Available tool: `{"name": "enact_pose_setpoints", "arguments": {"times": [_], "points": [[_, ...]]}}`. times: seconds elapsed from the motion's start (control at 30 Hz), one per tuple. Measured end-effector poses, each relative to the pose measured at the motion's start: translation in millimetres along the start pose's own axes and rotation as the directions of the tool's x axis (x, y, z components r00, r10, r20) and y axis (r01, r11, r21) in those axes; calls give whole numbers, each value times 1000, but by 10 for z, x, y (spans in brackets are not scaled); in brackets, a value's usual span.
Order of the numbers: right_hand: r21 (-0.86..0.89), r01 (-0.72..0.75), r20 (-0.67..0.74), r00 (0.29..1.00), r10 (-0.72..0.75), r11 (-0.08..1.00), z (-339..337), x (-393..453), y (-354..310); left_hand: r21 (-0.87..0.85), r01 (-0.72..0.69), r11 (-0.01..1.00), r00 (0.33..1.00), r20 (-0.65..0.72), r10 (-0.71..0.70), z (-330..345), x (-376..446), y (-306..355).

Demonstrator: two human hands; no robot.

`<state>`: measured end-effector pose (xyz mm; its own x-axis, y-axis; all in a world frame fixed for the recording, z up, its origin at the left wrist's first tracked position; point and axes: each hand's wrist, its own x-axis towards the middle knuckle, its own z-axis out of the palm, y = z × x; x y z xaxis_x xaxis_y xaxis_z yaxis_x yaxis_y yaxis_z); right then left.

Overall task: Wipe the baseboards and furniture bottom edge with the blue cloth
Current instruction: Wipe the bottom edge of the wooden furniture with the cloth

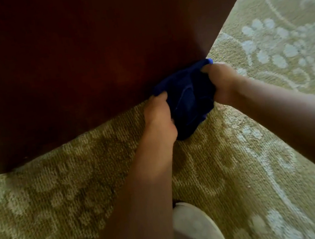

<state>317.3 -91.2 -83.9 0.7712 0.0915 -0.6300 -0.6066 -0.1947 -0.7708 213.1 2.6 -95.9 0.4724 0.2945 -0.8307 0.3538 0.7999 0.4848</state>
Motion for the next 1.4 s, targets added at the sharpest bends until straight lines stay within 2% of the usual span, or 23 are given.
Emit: {"name": "enact_pose_setpoints", "arguments": {"times": [0.1, 0.17, 0.23, 0.3, 0.37, 0.43, 0.5, 0.6, 0.7, 0.73, 0.8, 0.83, 0.9, 1.03, 1.13, 1.27, 1.4], "points": [[231, 99, -36, 995, -93, 968, -45, 16, -129, -73, -105, 992, 994, 13, 106, 176, -161, 68], [285, 164, -90, 985, -144, 944, -38, 34, -162, -52, -175, 983, 984, 12, 176, 244, -254, 84], [229, 170, -121, 982, -146, 958, 4, 32, -51, -16, -159, 987, 987, -23, 158, 209, -199, 63], [67, 82, -103, 992, -74, 994, 78, 28, 133, -20, -78, 997, 995, -66, 76, 66, -83, 10], [-70, 3, -102, 995, -10, 998, 131, 22, 217, -64, 24, 998, 999, -40, -27, -64, -4, -53], [-67, -45, -126, 991, 36, 997, 187, -20, 115, -86, 66, 994, 997, -44, -70, -85, -3, -34], [20, -4, -158, 987, 7, 1000, 220, -90, -31, -94, 6, 996, 994, -105, -15, -25, -75, 88], [139, 168, -178, 974, -142, 976, 243, -232, -159, -121, -161, 979, 979, -148, 143, 91, -269, 219], [74, 249, -166, 958, -234, 966, 283, -226, -50, -41, -171, 984, 975, -147, 164, 67, -302, 156], [30, 236, -144, 963, -229, 971, 265, -177, 28, -10, -116, 993, 984, -137, 114, 12, -237, 107], [-57, 106, -75, 991, -110, 993, 204, -85, 166, 0, 7, 1000, 998, -65, -7, -130, -118, 21], [-101, 36, -52, 998, -41, 994, 166, -64, 201, -15, 39, 999, 998, -53, -39, -187, -90, -8], [-132, -16, -13, 1000, 15, 991, 102, -51, 208, -65, 69, 996, 995, -67, -73, -209, -46, -59], [-110, -6, -43, 999, 2, 994, 97, -262, 98, -79, 57, 995, 987, -144, -68, -25, -339, -22], [-94, -30, -20, 999, 29, 995, 51, -508, -84, -139, -18, 990, 984, -178, -7, 74, -628, 41], [-186, -6, 58, 998, 17, 982, -27, -895, -474, -125, -144, 982, 975, -190, 118, 40, -1013, 200], [-294, 62, 84, 996, -39, 954, -176, -1421, -873, -91, -175, 980, 978, -129, 162, 51, -1439, 356]]}}
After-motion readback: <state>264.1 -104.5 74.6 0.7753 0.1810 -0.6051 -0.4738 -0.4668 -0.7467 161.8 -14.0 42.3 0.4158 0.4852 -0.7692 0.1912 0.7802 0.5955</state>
